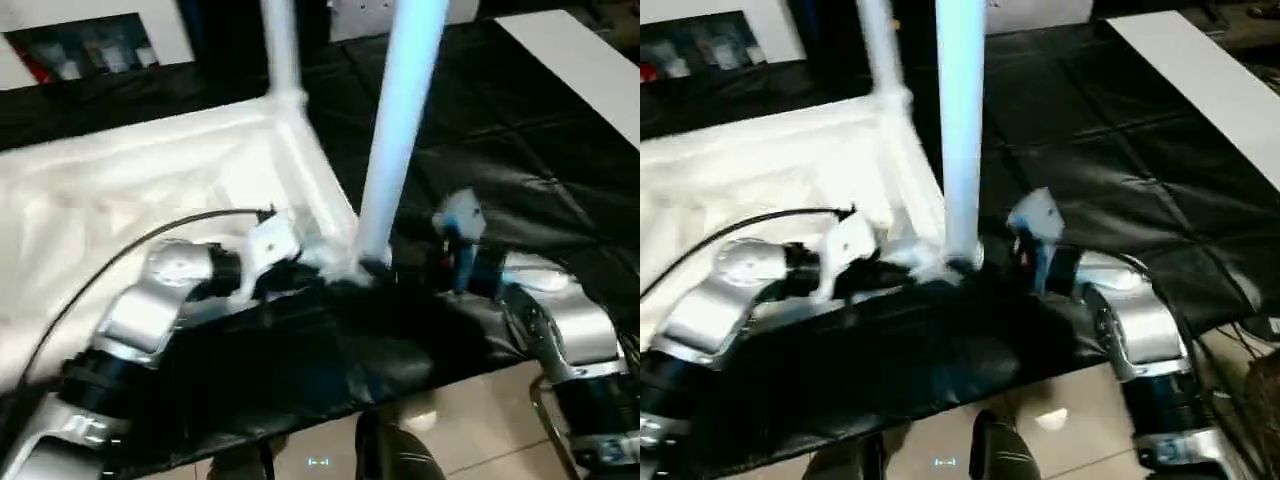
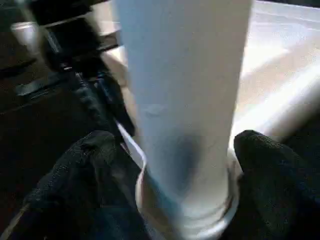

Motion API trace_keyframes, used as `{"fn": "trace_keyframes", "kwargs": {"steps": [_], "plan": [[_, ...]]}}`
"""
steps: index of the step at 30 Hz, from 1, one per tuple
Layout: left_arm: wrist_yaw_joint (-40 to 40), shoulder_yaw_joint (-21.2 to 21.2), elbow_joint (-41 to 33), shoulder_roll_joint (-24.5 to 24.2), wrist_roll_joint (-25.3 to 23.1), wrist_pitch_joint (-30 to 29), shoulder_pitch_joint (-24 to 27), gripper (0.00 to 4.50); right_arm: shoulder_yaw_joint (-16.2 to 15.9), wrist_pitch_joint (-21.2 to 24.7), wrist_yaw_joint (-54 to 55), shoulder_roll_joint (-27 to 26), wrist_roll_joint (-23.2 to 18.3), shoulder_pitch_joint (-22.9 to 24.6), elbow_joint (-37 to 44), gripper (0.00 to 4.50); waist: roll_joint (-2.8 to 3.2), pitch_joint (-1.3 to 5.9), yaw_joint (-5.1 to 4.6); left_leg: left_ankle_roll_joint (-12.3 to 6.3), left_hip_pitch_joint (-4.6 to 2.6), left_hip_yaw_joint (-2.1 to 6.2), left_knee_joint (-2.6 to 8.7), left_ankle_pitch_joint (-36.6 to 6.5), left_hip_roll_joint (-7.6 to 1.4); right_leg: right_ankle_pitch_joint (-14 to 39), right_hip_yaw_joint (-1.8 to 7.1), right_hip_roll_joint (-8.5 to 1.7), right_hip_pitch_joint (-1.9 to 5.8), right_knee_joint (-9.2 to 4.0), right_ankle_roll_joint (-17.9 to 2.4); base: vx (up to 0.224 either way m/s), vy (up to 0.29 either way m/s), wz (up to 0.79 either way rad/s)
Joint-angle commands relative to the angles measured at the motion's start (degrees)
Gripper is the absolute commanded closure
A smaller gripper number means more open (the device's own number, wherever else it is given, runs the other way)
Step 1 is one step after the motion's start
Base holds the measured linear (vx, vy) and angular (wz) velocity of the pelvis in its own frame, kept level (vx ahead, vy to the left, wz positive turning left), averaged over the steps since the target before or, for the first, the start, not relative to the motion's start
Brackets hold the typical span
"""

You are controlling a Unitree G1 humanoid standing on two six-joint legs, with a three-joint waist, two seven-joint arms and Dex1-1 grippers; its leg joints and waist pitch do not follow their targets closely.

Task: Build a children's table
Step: Rotate leg to tighten

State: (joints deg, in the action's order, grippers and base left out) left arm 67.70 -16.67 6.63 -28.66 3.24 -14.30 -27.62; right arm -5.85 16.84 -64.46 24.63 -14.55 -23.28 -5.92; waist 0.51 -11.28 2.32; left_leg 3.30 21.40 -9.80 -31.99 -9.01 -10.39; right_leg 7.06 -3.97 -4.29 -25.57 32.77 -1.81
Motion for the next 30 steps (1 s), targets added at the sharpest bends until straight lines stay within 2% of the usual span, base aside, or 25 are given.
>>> {"fn": "trace_keyframes", "kwargs": {"steps": [1, 4, 6, 8, 14, 20, 28, 30], "plan": [[7.84, -3.78, 1.65, -1.64, 1.05, 4.54, -0.22, 4.5, -0.75, -1.85, -7.12, 2.57, -2.25, -0.96, -1.46, 0.31, -0.36, 5.08, 0.0, -6.38, -0.95, 0.16, 2.96, -11.88, -2.14, 21.04, 2.86, -3.44, 3.88, -3.79, -12.39, 0.0, 0.0, 0.0], [9.53, -4.22, 2.19, -2.22, 1.27, 5.59, -0.6, 4.5, -0.91, -2.29, -9.36, 3.23, -2.69, -1.32, -2.1, 0.31, -0.44, 5.06, 0.15, -5.45, -0.96, 0.24, 3.03, -13.06, -2.33, 22.59, 2.92, -3.54, 3.84, -3.69, -12.16, 0.0, 0.0, 0.0], [14.05, -5.61, 3.82, -3.46, 1.51, 9.07, -1.48, 4.5, -2.1, -5.07, -15.44, 5.12, -3.51, -2.17, -4.05, 0.31, -0.61, 5.16, 0.45, -5.32, -1.04, 0.23, 2.97, -13.49, -2.33, 23.97, 3.01, -3.76, 3.8, -3.8, -11.94, 0.0, 0.0, 0.0], [15.81, -6.39, 4.9, -3.92, 1.02, 11.1, -2.15, 4.5, -2.6, -5.61, -18.98, 5.98, -4.39, -2.78, -4.88, 0.31, -0.63, 5.18, 0.73, -5.34, -1.03, 0.19, 2.94, -13.33, -2.41, 23.97, 3.07, -3.81, 3.82, -3.78, -12.0, 0.0, 0.0, 0.0], [17.9, -7.42, 7.04, -3.62, 0.63, 13.9, -3.71, 4.5, -4.25, -5.09, -23.48, 6.61, -5.34, -3.87, -5.68, 0.89, -0.75, 5.36, 1.06, -5.23, -0.85, 0.21, 2.84, -12.56, -2.36, 23.54, 3.09, -3.84, 3.98, -3.49, -12.57, 0.0, 0.0, 0.0], [18.6, -8.12, 8.3, -2.41, 0.59, 15.09, -4.59, 4.5, -6.03, -5.81, -25.27, 5.58, -5.09, -4.39, -6.79, 1.27, -0.67, 5.68, 1.35, -5.49, -0.75, 0.19, 2.7, -11.02, -2.48, 20.81, 3.06, -3.83, 4.07, -3.13, -13.76, 0.0, 0.0, 0.0], [19.22, -8.44, 9.65, -2.08, 0.51, 16.47, -4.84, 4.5, -7.53, -4.13, -27.73, 5.35, -5.77, -5.11, -7.57, 2.07, -0.89, 5.65, 2.03, -5.56, -0.75, 0.18, 2.7, -10.59, -2.5, 21.92, 3.04, -3.84, 4.04, -3.19, -12.83, 0.0, 0.0, 0.0], [19.22, -8.37, 9.74, -2.18, 0.54, 16.42, -4.73, 4.5, -8.03, -3.25, -27.99, 5.68, -6.29, -5.08, -7.48, 2.15, -0.96, 5.66, 2.1, -5.61, -0.75, 0.16, 2.69, -10.38, -2.51, 21.7, 3.04, -3.85, 4.04, -3.16, -12.88, 0.0, 0.0, 0.0]]}}
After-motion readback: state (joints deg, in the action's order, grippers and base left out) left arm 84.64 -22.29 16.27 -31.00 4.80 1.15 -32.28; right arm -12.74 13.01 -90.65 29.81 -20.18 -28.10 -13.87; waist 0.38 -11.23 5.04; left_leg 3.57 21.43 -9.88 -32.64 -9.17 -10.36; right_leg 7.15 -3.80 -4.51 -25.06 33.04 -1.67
